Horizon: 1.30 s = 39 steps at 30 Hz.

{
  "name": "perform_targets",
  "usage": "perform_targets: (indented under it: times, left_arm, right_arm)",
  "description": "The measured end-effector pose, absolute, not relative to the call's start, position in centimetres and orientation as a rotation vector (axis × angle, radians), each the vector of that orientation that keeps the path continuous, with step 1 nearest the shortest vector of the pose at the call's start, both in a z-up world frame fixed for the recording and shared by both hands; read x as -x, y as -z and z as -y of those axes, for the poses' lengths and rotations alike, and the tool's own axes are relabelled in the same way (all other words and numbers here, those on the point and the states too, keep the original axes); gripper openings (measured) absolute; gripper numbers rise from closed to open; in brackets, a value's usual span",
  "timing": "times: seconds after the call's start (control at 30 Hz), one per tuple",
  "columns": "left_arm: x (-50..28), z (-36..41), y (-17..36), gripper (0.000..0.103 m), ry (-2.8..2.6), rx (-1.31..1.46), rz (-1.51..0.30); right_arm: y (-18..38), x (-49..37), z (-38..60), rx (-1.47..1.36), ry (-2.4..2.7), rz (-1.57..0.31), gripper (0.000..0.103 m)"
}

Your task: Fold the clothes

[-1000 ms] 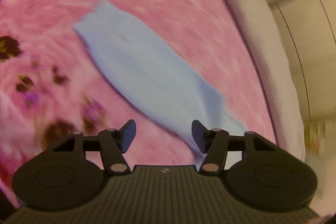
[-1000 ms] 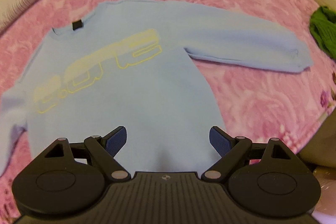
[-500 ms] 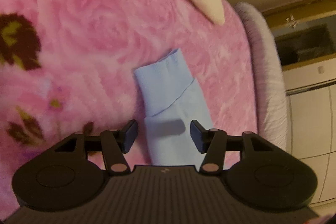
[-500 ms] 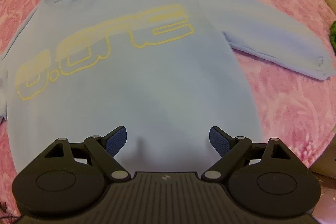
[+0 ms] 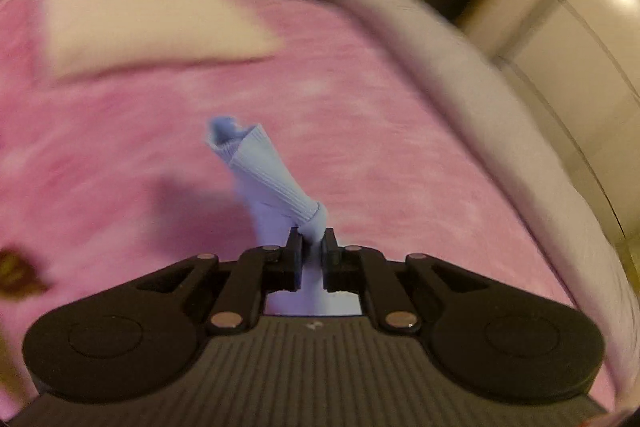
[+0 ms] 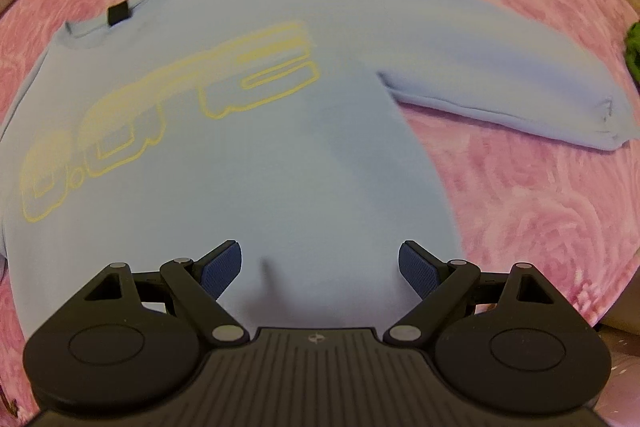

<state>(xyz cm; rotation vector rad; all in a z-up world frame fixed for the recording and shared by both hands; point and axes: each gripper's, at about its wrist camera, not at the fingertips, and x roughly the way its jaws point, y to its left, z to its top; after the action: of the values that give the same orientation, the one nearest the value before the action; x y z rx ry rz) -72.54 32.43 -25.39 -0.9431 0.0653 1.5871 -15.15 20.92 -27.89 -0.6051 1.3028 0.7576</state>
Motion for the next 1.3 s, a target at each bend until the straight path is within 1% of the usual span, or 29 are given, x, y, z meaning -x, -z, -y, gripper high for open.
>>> perform_targets:
  times: [0.1,0.17,0.2,0.27,0.3,0.37,0.43,0.53,0.6,0.67,0.73,0.77,0.8,0.83,0.97,1.03,1.1,1.2,1.27,1.3]
  left_arm:
    - [63.8,-32.7,21.9,0.005,-1.382,0.8,-0.112]
    - [57.1,-31.8,20.7,0.006,-1.206,0.773,-0.136]
    - [53.7,-31.3,20.1,0.008,-1.117,0.76,-0.148]
    - [46.9,-30.1,20.8,0.022,-0.923,0.787,-0.218]
    - [44.2,-29.4,21.6,0.023,-0.858,0.814,-0.254]
    - [39.6,-28.3,23.7,0.034,-0.771,0.878,-0.34]
    - [36.7,-27.3,25.8,0.034,-0.751,0.94,-0.439]
    - [37.0,-26.5,27.5,0.039,-0.807,0.976,-0.519]
    - [38.9,-26.7,28.2,0.039,-0.859,1.001,-0.556]
    - [41.0,-27.4,28.8,0.039,-0.901,1.026,-0.584]
    - [43.0,-27.9,28.6,0.039,-0.942,1.038,-0.614]
    - [43.9,-28.0,28.5,0.039,-0.955,1.038,-0.626]
    - [44.6,-27.9,28.3,0.039,-0.964,1.038,-0.637]
    - [45.3,-27.7,28.1,0.039,-0.973,1.039,-0.648]
    - [47.6,-28.5,28.4,0.039,-0.987,1.042,-0.673]
    - [48.3,-29.0,28.7,0.039,-0.995,1.041,-0.685]
    - [48.8,-29.6,29.0,0.039,-0.999,1.041,-0.695]
    - [49.1,-30.4,29.4,0.039,-0.996,1.046,-0.705]
    - [49.3,-30.9,29.7,0.039,-0.994,1.049,-0.711]
    - [49.2,-31.2,29.7,0.039,-0.991,1.046,-0.714]
  right_arm:
    - [27.5,13.4,-19.6,0.575,-0.759,-1.309,0.088]
    - [27.3,11.9,-18.7,0.55,-0.751,-1.311,0.088]
    - [27.1,10.9,-18.2,0.533,-0.741,-1.31,0.088]
    - [26.9,8.9,-17.3,0.5,-0.722,-1.305,0.088]
    - [26.8,8.0,-16.9,0.487,-0.714,-1.3,0.088]
    - [26.6,6.2,-16.2,0.462,-0.698,-1.288,0.088]
    - [26.5,4.6,-15.6,0.439,-0.686,-1.281,0.088]
    - [26.7,3.0,-15.0,0.362,-0.718,-1.298,0.089]
    - [27.1,2.7,-15.0,0.29,-0.774,-1.331,0.087]
    - [28.0,3.0,-15.5,0.197,-0.886,-1.394,0.079]
    - [29.3,4.0,-16.6,0.122,-0.973,-1.451,0.062]
    - [29.9,4.5,-17.3,0.084,-1.01,-1.477,0.057]
    - [30.7,5.0,-18.1,0.047,-1.041,-1.501,0.048]
    - [31.4,5.5,-19.0,0.009,-1.072,-1.524,0.044]
    - [34.1,7.8,-22.8,-0.064,-1.146,-1.585,0.044]
    - [35.3,8.8,-24.6,-0.074,-1.147,-1.602,0.046]
    - [36.5,9.7,-26.2,-0.093,-1.142,-1.605,0.048]
    - [37.5,10.4,-27.8,-0.117,-1.133,-1.57,0.046]
    - [37.4,10.6,-28.5,-0.137,-1.16,-1.521,0.016]
    - [36.4,10.4,-28.6,-0.131,-1.189,-1.458,0.009]
